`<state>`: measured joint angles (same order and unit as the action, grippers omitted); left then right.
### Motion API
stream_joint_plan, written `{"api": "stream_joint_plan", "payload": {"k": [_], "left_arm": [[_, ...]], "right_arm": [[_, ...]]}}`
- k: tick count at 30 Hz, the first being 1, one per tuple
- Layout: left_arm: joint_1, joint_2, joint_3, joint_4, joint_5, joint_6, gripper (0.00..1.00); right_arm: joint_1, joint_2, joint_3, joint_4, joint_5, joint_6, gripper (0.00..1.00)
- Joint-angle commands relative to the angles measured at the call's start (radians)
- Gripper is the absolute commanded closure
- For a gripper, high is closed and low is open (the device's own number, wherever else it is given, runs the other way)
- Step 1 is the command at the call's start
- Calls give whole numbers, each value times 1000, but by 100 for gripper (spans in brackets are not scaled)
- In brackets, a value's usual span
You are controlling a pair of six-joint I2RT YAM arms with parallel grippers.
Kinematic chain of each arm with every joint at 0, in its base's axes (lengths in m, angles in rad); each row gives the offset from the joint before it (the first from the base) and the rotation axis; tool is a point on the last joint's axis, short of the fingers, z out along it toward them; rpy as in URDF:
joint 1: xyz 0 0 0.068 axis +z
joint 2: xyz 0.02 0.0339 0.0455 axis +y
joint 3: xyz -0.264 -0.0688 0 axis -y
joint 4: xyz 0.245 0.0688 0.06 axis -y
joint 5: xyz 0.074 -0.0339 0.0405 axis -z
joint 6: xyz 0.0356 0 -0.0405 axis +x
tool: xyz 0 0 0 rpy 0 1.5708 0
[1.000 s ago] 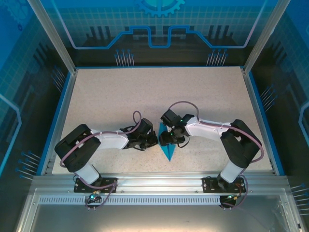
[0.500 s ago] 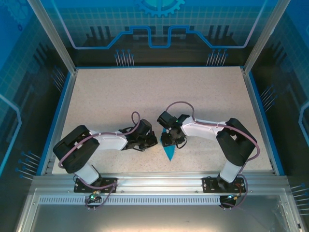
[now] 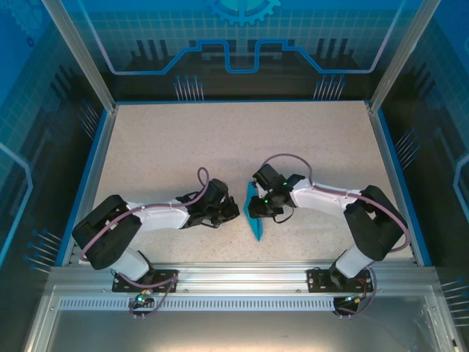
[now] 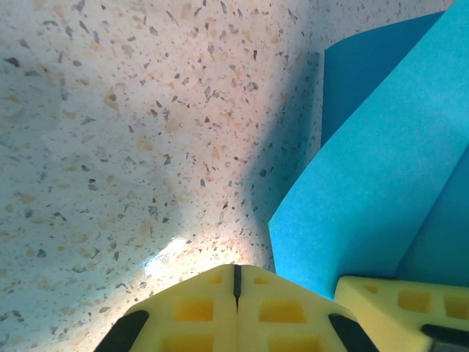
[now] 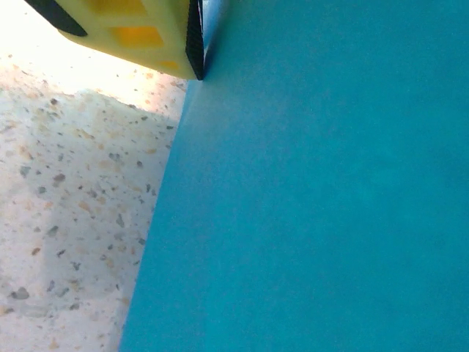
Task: Fold a paper plane with a square sheet of paper (pick it up from the middle)
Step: Turn over the paper at the center of the table.
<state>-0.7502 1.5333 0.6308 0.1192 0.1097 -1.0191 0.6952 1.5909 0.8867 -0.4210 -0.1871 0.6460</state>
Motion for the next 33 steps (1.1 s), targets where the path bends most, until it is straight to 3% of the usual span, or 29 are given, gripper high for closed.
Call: {"api": "stream_joint_plan", "payload": {"k": [1,5,11,26,33], "left_arm": [[2,-10,3,20,17,14,100],[2,18,9,68,55,10,100],[0,57,22,135,100,8,100],[-13,172,64,205,146,8,100],[-15,213,88,222,175,9,100]], "right_arm": [[-50,-10,-62,145,-187,-9,71],[-109,3,-126,271,-313,14,70],[-146,30,-169,331,-371,26,70],[-163,-2,-180,245,-265,5,58],[-156,-16,-156,174,-205,-22,58]]}}
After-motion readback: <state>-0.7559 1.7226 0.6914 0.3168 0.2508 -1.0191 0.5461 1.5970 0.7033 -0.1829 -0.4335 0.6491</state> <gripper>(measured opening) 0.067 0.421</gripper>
